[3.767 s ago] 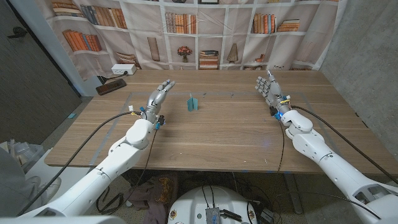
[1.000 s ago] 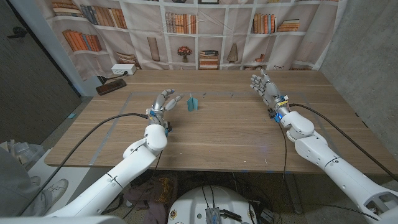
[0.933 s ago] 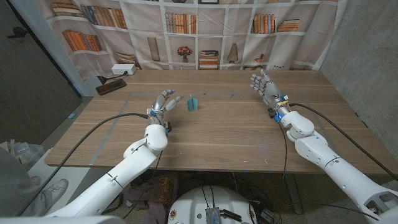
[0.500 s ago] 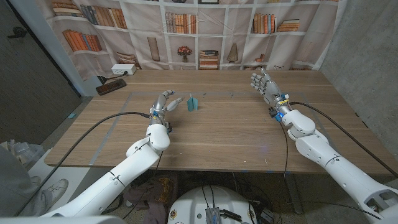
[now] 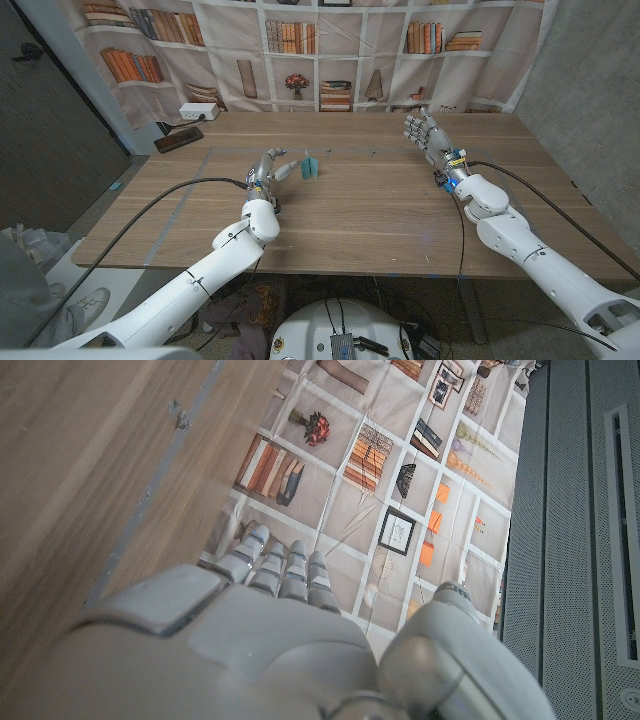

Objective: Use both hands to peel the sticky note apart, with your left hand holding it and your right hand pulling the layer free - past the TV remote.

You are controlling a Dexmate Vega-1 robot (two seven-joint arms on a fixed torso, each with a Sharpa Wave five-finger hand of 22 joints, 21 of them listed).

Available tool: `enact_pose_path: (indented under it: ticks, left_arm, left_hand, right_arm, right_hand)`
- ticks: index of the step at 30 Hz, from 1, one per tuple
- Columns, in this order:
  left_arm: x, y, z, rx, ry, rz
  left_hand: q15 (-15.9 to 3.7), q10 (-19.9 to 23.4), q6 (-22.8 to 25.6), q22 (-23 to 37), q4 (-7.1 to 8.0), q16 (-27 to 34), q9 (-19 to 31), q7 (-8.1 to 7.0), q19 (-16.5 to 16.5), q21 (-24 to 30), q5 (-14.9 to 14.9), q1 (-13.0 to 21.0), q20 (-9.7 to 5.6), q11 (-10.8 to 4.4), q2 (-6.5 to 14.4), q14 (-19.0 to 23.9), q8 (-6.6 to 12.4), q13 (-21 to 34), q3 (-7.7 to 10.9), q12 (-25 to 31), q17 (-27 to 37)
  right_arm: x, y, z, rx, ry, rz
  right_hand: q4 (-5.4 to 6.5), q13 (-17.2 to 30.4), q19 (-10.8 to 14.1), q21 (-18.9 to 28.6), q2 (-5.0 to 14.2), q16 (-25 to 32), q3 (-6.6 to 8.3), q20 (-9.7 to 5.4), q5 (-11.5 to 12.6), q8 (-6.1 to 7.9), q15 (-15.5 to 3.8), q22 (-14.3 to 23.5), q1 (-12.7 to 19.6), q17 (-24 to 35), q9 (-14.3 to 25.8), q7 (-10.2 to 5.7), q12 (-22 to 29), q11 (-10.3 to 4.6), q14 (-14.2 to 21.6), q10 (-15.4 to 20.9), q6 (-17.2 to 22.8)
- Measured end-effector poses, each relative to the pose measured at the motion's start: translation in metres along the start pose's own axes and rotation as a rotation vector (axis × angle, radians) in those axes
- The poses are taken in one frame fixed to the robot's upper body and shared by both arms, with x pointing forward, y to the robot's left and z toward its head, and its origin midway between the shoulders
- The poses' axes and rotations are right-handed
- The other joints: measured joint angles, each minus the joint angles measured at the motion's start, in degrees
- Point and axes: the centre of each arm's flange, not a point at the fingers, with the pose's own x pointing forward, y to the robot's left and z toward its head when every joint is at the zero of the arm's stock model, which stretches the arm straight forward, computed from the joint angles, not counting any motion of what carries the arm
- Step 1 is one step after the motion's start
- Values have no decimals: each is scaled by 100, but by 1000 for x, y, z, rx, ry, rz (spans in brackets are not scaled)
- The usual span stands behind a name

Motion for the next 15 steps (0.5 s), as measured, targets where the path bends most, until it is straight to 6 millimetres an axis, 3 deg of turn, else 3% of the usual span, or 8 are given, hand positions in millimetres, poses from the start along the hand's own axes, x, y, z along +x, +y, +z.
enact_pose_path:
  ticks: [15]
  left_arm:
    - [4,-12,7,24,-20,-6]
  left_hand:
    - [-1,268,296,-1,25,85,-93,9,51,0,1,123,14,4,-12,229,102,16,-25,96,67]
  right_arm:
    - [2,-1,-4,52,-3,18]
  right_hand:
    - [0,0,-21,-42,0,-11,0,21,0,0,0,0,0,0,0,0,0,0,0,0,0]
